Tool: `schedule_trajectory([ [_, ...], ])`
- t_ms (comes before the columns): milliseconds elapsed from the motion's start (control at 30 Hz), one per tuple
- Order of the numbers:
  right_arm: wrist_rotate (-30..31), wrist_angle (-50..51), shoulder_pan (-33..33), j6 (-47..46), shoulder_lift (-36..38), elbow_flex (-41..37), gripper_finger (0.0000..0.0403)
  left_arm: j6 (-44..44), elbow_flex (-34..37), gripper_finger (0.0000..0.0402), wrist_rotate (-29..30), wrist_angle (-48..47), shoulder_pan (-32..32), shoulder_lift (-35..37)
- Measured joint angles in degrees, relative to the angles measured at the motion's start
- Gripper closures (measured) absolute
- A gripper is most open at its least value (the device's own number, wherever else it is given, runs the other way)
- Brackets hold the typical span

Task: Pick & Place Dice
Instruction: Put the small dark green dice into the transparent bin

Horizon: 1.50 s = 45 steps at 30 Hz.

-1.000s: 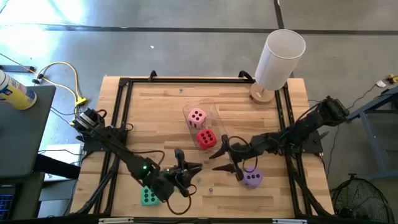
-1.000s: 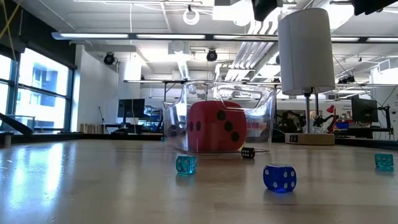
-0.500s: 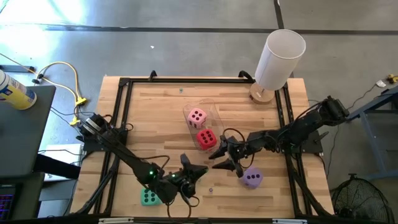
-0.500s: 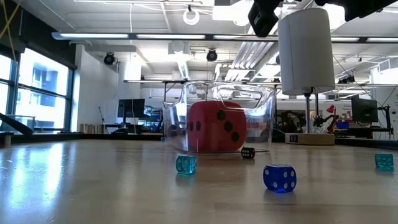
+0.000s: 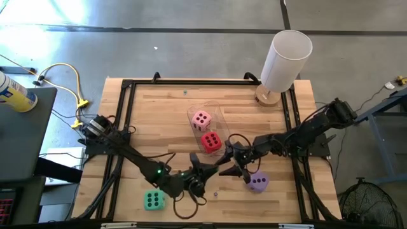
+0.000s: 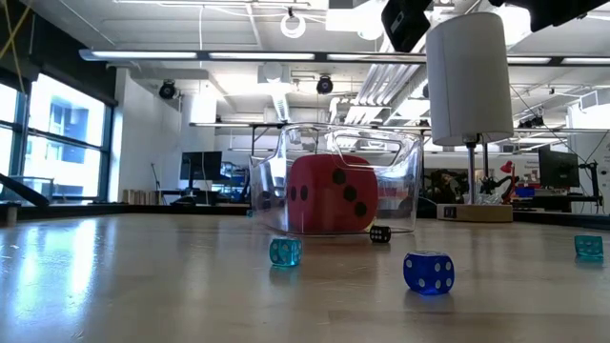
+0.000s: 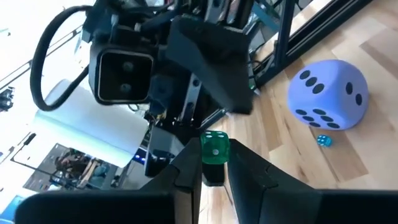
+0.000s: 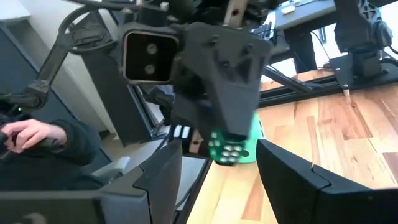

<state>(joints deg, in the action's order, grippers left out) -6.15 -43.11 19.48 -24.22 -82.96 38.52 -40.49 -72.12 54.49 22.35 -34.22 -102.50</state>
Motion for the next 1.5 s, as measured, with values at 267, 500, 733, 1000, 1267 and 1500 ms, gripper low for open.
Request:
schedule_trajectory([
  [267, 0.1, 0.1, 0.4, 1.9, 0.0, 0.0, 0.0204, -0.6, 0.0, 0.0349, -2.4, -0.9, 1.2, -0.5],
  [500, 0.0, 0.1, 0.4, 1.7, 0.0, 0.0, 0.0204, -1.7, -0.1, 0.0349, -2.2, -1.0, 1.2, -0.9],
  [733, 0.2, 0.0, 0.4, 1.6, 0.0, 0.0, 0.0204, -1.8, -0.1, 0.0349, -2.2, -1.0, 1.2, -0.9],
  [1000, 0.4, 0.2, 0.4, 1.9, 0.0, 0.0, 0.0254, -2.5, -0.1, 0.0349, -2.3, -1.0, 1.2, -0.9],
  [1267, 0.5, 1.3, 0.4, 4.5, 0.0, 0.0, 0.0336, -3.6, -0.1, 0.0349, -1.9, -1.3, 1.1, -0.9],
  [1500, 0.2, 1.4, 0.4, 5.6, 0.0, 0.0, 0.036, -3.6, -0.1, 0.0344, -2.0, -1.3, 1.1, -0.9],
])
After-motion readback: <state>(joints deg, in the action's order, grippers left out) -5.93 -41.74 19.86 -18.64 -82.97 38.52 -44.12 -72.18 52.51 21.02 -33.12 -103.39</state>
